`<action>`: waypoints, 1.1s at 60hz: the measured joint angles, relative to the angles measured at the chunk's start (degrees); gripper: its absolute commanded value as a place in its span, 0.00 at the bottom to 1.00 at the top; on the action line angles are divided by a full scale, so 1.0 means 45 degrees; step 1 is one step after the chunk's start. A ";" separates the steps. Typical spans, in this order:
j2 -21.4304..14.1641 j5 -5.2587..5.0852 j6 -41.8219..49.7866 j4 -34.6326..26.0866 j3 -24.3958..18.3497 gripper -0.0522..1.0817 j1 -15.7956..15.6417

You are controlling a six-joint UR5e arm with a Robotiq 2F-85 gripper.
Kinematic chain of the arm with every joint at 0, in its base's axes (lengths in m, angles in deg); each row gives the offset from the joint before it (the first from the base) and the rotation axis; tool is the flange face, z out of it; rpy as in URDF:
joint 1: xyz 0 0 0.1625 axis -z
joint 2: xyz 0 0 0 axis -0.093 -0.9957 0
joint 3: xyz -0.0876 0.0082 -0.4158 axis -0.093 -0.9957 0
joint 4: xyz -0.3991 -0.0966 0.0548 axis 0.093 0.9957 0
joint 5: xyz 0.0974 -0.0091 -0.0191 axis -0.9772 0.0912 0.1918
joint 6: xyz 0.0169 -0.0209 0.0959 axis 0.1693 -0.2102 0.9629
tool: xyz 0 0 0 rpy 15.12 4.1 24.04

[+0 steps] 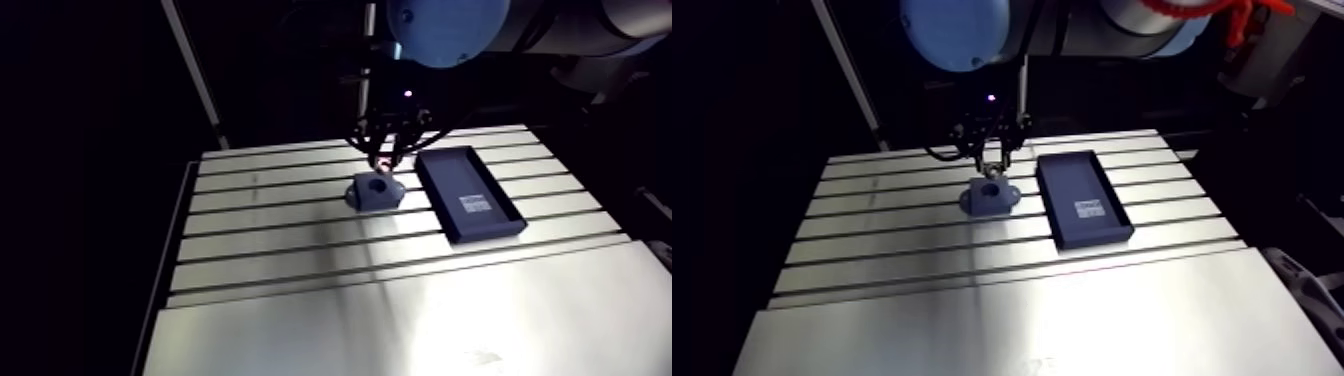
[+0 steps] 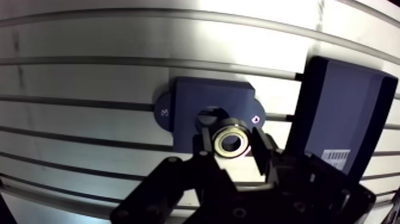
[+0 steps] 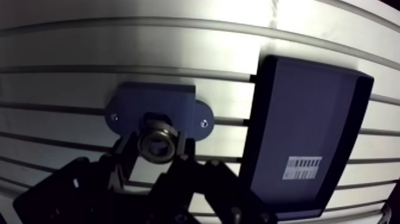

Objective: Pick up the bearing and press it into the housing until flush.

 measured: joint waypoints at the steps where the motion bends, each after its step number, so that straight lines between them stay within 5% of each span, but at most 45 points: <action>1: 0.0010 -0.0004 -0.0007 0.0011 0.0005 0.68 0.0003; 66: 0.0418 -0.0210 -0.0090 0.0235 0.0160 0.68 -0.0105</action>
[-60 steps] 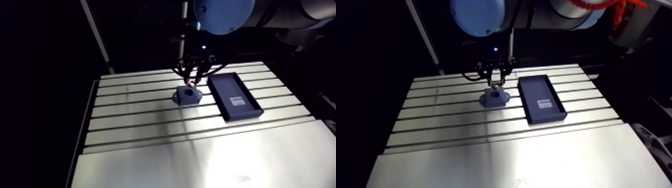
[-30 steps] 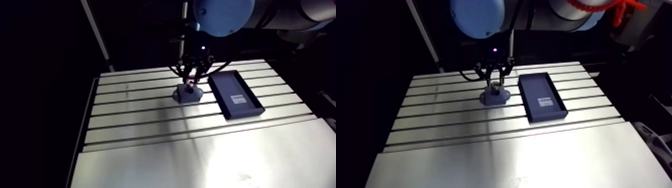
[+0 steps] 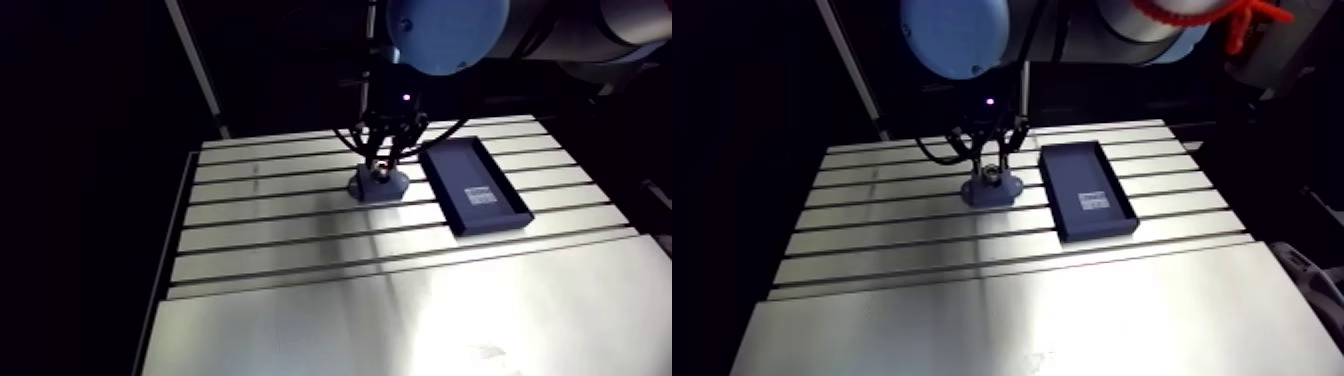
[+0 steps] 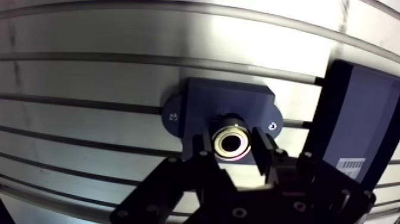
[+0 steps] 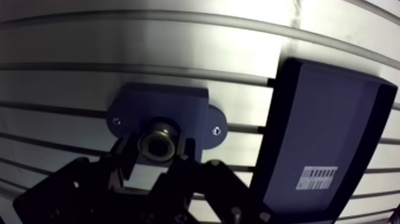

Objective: Pick up the bearing and press it into the housing until flush.

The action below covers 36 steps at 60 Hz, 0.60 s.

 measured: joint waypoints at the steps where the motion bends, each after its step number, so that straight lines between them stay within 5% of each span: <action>1: 0.0003 0.0002 -0.0001 0.0000 0.0001 0.68 -0.0004; 36: 0.0133 0.0057 -0.0033 0.0000 0.0003 0.68 -0.0094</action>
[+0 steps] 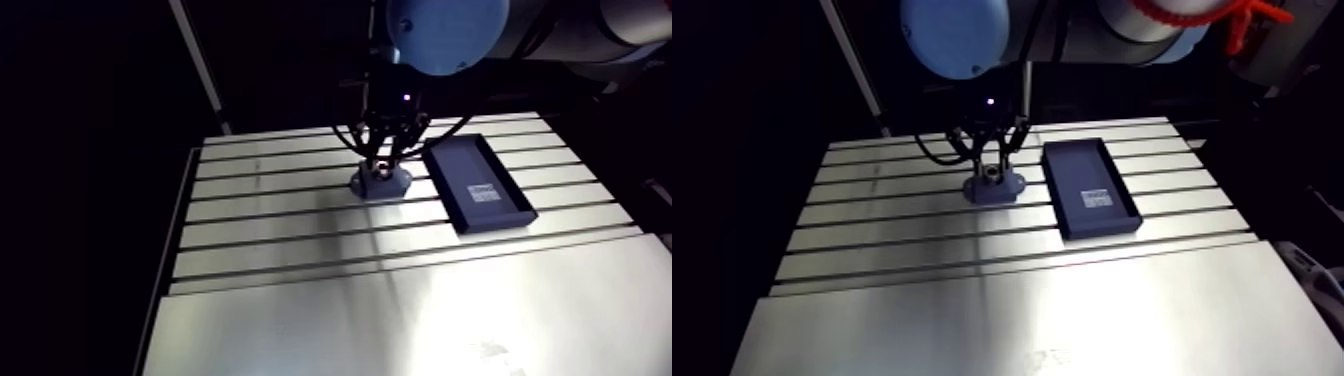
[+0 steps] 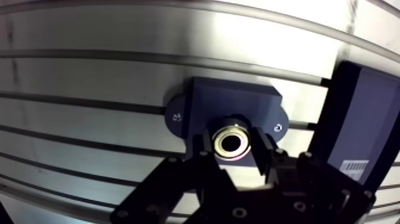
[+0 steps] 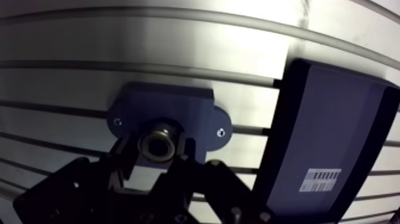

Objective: Pick up the bearing and press it into the housing until flush.

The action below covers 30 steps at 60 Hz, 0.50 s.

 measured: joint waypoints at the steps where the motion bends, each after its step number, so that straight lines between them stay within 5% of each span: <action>1: 0.0001 0.0001 -0.0001 0.0001 -0.0002 0.68 0.0003; 30: 0.0054 -0.0005 -0.0035 0.0001 -0.0016 0.68 0.0095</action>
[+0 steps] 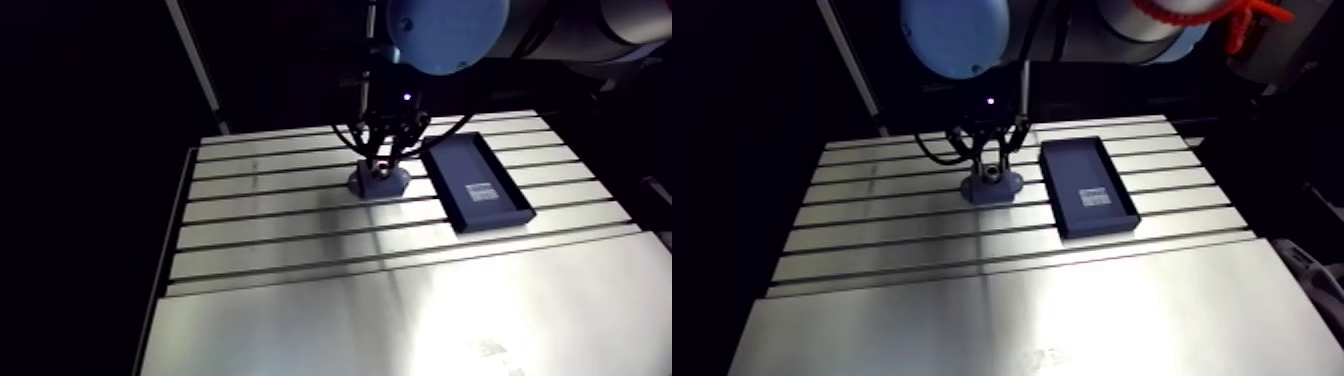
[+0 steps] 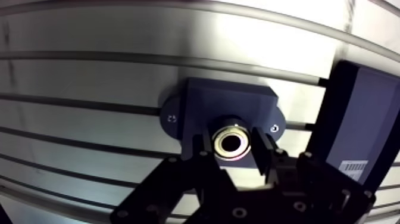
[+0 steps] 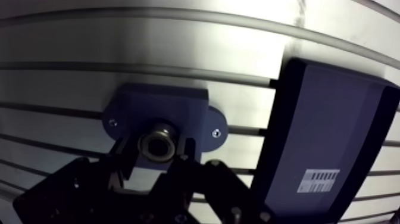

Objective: Pick up the bearing and press it into the housing until flush.

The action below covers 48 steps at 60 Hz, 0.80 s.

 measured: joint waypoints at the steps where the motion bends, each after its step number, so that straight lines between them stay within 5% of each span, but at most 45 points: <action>1: 0.0002 0.0000 -0.0001 -0.0001 0.0002 0.68 0.0001; 48: 0.0035 -0.0007 -0.0023 -0.0001 -0.0006 0.68 0.0012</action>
